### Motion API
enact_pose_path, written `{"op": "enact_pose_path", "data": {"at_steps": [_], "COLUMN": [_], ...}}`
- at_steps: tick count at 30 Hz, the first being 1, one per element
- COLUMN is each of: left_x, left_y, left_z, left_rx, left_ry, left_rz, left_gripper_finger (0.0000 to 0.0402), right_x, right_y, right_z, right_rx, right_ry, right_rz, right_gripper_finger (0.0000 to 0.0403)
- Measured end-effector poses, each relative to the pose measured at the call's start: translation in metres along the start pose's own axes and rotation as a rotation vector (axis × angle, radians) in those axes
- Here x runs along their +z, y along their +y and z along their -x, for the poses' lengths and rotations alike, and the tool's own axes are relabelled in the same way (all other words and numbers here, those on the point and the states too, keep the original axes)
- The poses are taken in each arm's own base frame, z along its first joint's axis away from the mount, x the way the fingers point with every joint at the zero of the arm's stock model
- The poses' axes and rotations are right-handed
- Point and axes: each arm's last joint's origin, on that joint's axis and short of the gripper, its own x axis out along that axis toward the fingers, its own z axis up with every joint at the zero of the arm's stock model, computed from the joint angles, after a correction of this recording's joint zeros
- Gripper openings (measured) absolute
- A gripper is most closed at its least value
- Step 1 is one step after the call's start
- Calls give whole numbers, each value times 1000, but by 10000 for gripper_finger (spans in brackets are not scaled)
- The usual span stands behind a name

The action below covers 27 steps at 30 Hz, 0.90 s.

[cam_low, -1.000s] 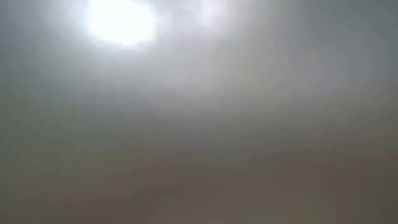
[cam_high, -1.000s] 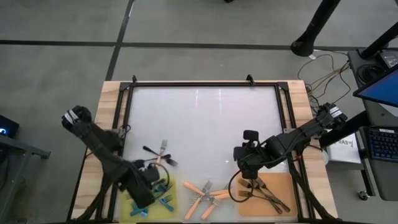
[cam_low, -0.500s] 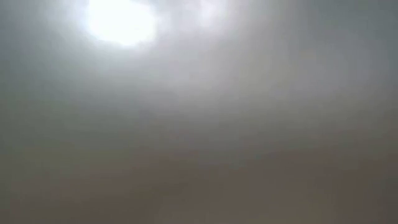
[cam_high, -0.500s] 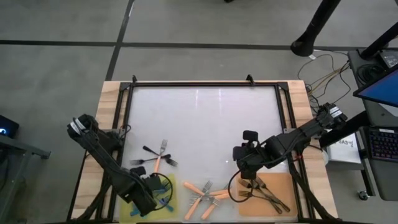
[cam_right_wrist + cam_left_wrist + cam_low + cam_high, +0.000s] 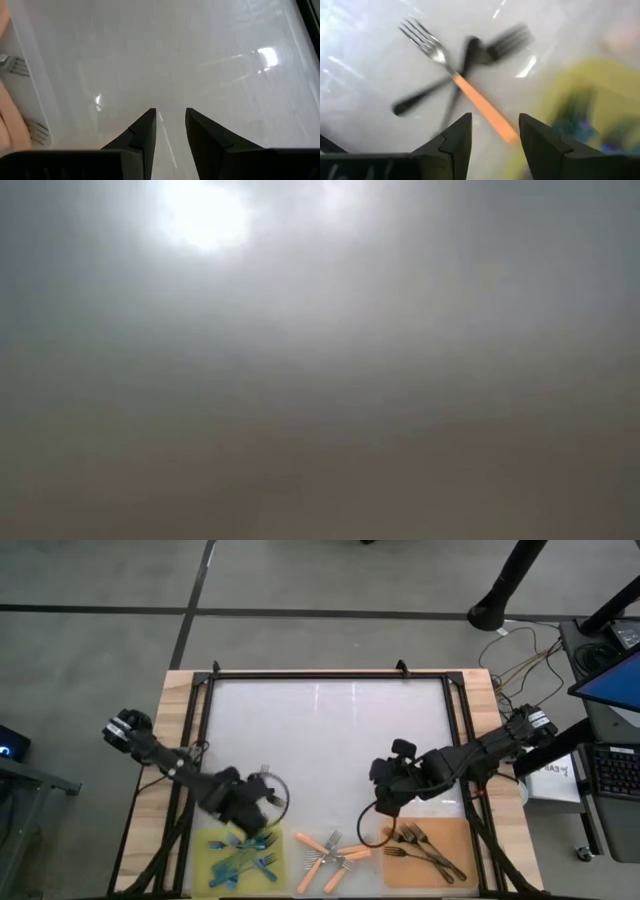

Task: Sort silverware by color (type)
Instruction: Put the orange fork into the transparent bin

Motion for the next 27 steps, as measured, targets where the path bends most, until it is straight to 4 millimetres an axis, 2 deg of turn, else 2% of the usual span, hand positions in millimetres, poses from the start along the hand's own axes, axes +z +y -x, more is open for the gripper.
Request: {"op": "enact_pose_path", "data": {"at_steps": [4,8,12,27], "left_x": [18,26,31,23], "left_y": [24,39,49,53], "left_z": [-23,-51,-65,-98], "left_rx": [26,-27,-30,-156], "left_ry": [42,138,151,189], "left_rz": [43,30,17,53], "left_gripper_finger": [145,145,145,145], "right_x": [3,3,2,2], "right_y": [-4,-5,-5,-5], "right_z": [-2,-3,-3,-3], "right_rx": [-6,-7,-8,-8], "right_ry": [6,13,22,21], "right_rz": [21,43,52,105], "right_gripper_finger": [96,96,96,96]}}
